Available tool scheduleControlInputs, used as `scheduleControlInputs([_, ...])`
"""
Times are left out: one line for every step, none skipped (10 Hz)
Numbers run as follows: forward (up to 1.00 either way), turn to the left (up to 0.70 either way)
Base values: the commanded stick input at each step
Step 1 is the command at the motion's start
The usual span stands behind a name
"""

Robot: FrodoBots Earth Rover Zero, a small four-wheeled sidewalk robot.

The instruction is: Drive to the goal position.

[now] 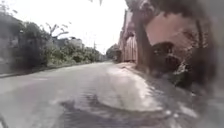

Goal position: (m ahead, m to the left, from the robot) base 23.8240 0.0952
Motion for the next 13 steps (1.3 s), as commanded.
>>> scheduleControlInputs([1.00,0.00])
scheduleControlInputs([1.00,0.00])
scheduleControlInputs([1.00,0.00])
scheduleControlInputs([1.00,0.00])
scheduleControlInputs([1.00,0.00])
scheduleControlInputs([1.00,0.00])
scheduleControlInputs([1.00,0.00])
scheduleControlInputs([1.00,0.00])
scheduleControlInputs([1.00,0.00])
scheduleControlInputs([1.00,0.00])
scheduleControlInputs([1.00,0.00])
scheduleControlInputs([1.00,0.00])
scheduleControlInputs([1.00,0.00])
